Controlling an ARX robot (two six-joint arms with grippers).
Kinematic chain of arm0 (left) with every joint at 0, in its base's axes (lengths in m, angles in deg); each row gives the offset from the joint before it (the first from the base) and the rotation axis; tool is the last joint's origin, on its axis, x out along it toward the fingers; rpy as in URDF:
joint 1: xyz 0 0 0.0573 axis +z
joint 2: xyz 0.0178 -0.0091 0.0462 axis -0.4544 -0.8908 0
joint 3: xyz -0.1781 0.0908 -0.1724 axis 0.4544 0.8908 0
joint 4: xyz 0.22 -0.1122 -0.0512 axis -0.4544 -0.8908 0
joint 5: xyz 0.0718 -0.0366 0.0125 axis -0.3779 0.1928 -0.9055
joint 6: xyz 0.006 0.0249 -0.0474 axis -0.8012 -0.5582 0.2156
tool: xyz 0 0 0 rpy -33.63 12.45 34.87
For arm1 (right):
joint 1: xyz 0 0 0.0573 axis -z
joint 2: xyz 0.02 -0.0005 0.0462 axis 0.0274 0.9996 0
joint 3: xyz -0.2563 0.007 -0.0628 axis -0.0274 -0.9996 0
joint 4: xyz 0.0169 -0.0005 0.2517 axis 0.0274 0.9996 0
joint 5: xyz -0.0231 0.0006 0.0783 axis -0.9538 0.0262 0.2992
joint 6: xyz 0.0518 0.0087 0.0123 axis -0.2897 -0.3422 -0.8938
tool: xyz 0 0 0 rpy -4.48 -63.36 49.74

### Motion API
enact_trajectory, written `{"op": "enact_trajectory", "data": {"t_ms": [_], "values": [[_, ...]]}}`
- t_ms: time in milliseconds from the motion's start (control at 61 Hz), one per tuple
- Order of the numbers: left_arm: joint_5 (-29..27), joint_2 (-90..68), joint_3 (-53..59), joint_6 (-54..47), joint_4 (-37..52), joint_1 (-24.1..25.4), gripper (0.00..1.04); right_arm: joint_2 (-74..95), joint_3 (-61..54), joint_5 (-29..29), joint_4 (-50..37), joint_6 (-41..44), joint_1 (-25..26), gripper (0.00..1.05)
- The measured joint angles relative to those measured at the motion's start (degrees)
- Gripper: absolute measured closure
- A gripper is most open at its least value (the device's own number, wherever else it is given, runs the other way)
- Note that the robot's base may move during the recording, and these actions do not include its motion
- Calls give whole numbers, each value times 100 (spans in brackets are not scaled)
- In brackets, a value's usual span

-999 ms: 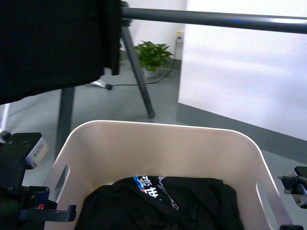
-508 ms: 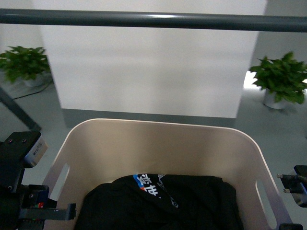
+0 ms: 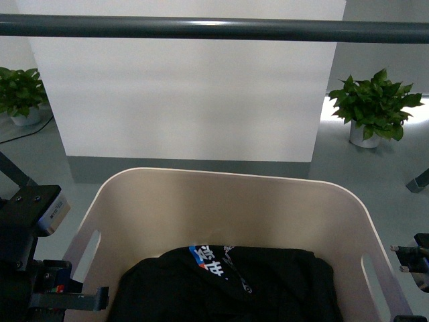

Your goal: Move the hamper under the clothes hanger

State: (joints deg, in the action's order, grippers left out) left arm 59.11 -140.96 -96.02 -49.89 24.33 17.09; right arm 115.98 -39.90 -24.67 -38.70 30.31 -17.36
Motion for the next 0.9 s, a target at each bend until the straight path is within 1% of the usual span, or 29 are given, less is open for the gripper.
{"op": "enact_trajectory", "data": {"t_ms": [49, 82, 131, 147, 197, 229, 262, 295, 344, 442, 590, 901], "values": [[-2, 0, 0, 0, 0, 0, 100, 0, 0, 2, 0, 0, 2, 102], [-188, -31, 35, 42, 146, -28, 100, 0, 0, 4, 0, 0, 0, 102], [-721, -208, 221, 192, 951, -125, 100, 0, 9, 31, 0, -37, 0, 102], [-1027, -339, 280, 221, 1364, -190, 100, 0, 9, 28, 0, -37, -4, 102], [-1427, -592, 289, 291, 2031, -262, 101, 13, 9, 20, -44, -76, -35, 102], [-1532, -776, 216, 317, 2374, -269, 101, 212, -70, -291, -664, -299, -103, 102], [-1567, -863, 125, 332, 2437, -280, 101, 566, -96, -470, -1405, -542, -142, 102], [-1569, -975, -50, 343, 2420, -302, 101, 774, -24, -505, -1718, -654, -131, 102], [-1532, -1128, -321, 350, 2297, -297, 101, 990, 195, -520, -1777, -669, -94, 102], [-1547, -1491, -748, 345, 1991, -293, 101, 1403, 710, -223, -1360, -669, 28, 102], [-1482, -1818, -925, 339, 1652, -280, 101, 1823, 1001, 114, -918, -745, 118, 102], [-1375, -2275, -1307, 501, 1235, -286, 101, 2391, 1676, 415, -337, -789, 267, 102]]}}
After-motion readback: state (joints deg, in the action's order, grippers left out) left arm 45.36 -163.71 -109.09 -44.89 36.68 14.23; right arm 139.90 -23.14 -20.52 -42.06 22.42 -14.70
